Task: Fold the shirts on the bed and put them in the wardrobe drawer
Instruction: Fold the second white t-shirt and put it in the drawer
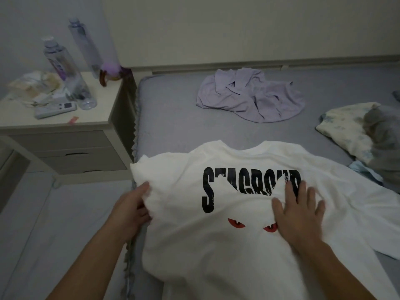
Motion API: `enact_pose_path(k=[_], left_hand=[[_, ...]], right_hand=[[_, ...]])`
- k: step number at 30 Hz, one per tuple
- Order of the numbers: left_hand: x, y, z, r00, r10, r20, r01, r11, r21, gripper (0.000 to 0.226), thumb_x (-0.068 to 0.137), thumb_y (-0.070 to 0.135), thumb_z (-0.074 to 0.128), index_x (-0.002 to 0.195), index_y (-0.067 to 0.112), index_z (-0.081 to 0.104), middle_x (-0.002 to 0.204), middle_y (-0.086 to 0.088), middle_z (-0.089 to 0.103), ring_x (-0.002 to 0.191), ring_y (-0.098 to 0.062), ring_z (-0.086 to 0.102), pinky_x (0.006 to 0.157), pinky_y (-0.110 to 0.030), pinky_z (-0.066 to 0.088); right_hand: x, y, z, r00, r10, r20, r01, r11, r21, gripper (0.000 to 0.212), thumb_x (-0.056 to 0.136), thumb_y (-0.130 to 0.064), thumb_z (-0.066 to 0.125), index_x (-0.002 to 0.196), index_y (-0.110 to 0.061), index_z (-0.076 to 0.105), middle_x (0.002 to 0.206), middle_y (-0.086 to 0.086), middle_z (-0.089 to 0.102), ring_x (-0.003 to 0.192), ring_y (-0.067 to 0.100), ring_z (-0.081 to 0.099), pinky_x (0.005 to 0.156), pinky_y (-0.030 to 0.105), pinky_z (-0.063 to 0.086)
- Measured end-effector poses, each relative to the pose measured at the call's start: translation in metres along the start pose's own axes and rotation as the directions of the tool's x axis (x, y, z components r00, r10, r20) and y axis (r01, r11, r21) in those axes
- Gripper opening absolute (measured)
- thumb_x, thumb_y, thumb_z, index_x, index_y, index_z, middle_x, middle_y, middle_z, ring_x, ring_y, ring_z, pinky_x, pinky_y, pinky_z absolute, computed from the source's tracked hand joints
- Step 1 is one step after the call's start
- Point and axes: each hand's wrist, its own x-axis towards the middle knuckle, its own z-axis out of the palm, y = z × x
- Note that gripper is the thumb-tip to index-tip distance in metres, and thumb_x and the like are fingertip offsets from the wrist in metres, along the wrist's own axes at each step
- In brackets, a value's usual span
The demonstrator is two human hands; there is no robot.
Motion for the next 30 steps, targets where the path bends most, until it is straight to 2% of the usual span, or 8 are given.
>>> enact_pose_path(k=[4, 8, 11, 15, 19, 23, 27, 30], left_hand=[[0.026, 0.023, 0.022, 0.999, -0.012, 0.030, 0.019, 0.969, -0.245, 0.040, 0.092, 0.038, 0.063, 0.122, 0.011, 0.065, 0.115, -0.010, 0.072, 0.107, -0.028, 0.067, 0.093, -0.043, 0.050], [0.039, 0.038, 0.015, 0.997, -0.030, 0.065, 0.045, 0.969, -0.242, 0.026, 0.091, 0.027, 0.062, 0.111, 0.011, 0.069, 0.101, -0.011, 0.076, 0.087, -0.027, 0.074, 0.088, -0.044, 0.050], [0.052, 0.053, -0.002, 0.989, 0.091, -0.114, -0.126, 0.926, -0.356, 0.036, 0.089, 0.015, 0.061, 0.124, 0.007, 0.062, 0.110, -0.011, 0.073, 0.093, -0.025, 0.071, 0.081, -0.039, 0.054], [0.058, 0.065, -0.014, 0.834, 0.370, -0.409, -0.479, 0.854, -0.203, 0.045, 0.084, 0.023, 0.072, 0.126, 0.013, 0.061, 0.117, -0.008, 0.069, 0.096, -0.019, 0.070, 0.079, -0.035, 0.059], [0.049, 0.038, -0.010, 0.983, 0.069, -0.167, -0.123, 0.934, -0.336, 0.046, 0.092, 0.059, 0.049, 0.118, 0.024, 0.063, 0.077, 0.002, 0.060, 0.055, -0.013, 0.058, 0.049, -0.022, 0.047], [0.051, 0.011, -0.038, 0.991, -0.110, -0.080, 0.093, 0.978, -0.189, 0.031, 0.100, 0.032, 0.044, 0.104, 0.008, 0.062, 0.091, -0.004, 0.067, 0.052, -0.017, 0.058, 0.048, -0.020, 0.042], [0.053, 0.019, -0.035, 0.994, -0.113, 0.013, 0.113, 0.993, -0.041, 0.028, 0.092, 0.032, 0.065, 0.113, 0.013, 0.067, 0.106, -0.008, 0.075, 0.097, -0.026, 0.070, 0.074, -0.038, 0.055], [0.058, 0.023, -0.019, 0.995, -0.004, -0.101, 0.012, 0.996, 0.086, 0.031, 0.088, 0.032, 0.071, 0.115, 0.018, 0.065, 0.106, -0.004, 0.071, 0.096, -0.024, 0.066, 0.078, -0.036, 0.052]], right_hand=[[0.000, -0.001, 0.008, 1.000, 0.006, -0.013, -0.006, 1.000, -0.013, 0.071, 0.096, -0.057, 0.017, 0.158, -0.027, 0.001, 0.166, 0.007, -0.005, 0.151, 0.028, -0.006, 0.121, 0.053, -0.004], [0.000, -0.001, 0.011, 0.999, 0.008, -0.044, -0.008, 1.000, -0.011, 0.070, 0.095, -0.057, 0.018, 0.158, -0.027, 0.004, 0.166, 0.006, -0.002, 0.151, 0.027, -0.005, 0.121, 0.051, -0.003], [0.001, -0.001, 0.013, 0.998, 0.000, -0.061, -0.001, 1.000, -0.018, 0.070, 0.095, -0.058, 0.016, 0.158, -0.029, 0.006, 0.166, 0.005, 0.000, 0.152, 0.026, -0.004, 0.121, 0.051, -0.003], [0.002, -0.001, 0.016, 0.996, -0.026, -0.081, 0.024, 1.000, -0.018, 0.073, 0.091, -0.060, 0.013, 0.157, -0.030, 0.010, 0.166, 0.005, 0.005, 0.152, 0.026, -0.002, 0.122, 0.051, -0.001], [0.002, 0.002, 0.016, 0.997, -0.019, -0.078, 0.018, 1.000, -0.009, 0.073, 0.091, -0.061, 0.012, 0.157, -0.031, 0.011, 0.166, 0.004, 0.006, 0.152, 0.025, -0.001, 0.122, 0.051, -0.001], [0.002, 0.000, 0.016, 0.997, -0.022, -0.077, 0.021, 1.000, -0.013, 0.073, 0.091, -0.061, 0.010, 0.157, -0.031, 0.008, 0.166, 0.004, 0.004, 0.152, 0.025, -0.003, 0.122, 0.052, -0.001], [0.001, 0.001, 0.015, 0.997, -0.017, -0.069, 0.016, 1.000, -0.015, 0.073, 0.091, -0.061, 0.011, 0.157, -0.030, 0.009, 0.166, 0.004, 0.004, 0.152, 0.025, -0.003, 0.122, 0.051, -0.002], [0.001, 0.000, 0.015, 0.997, -0.018, -0.070, 0.017, 1.000, -0.012, 0.073, 0.090, -0.061, 0.010, 0.157, -0.031, 0.009, 0.166, 0.004, 0.005, 0.152, 0.025, -0.002, 0.122, 0.051, -0.002]])
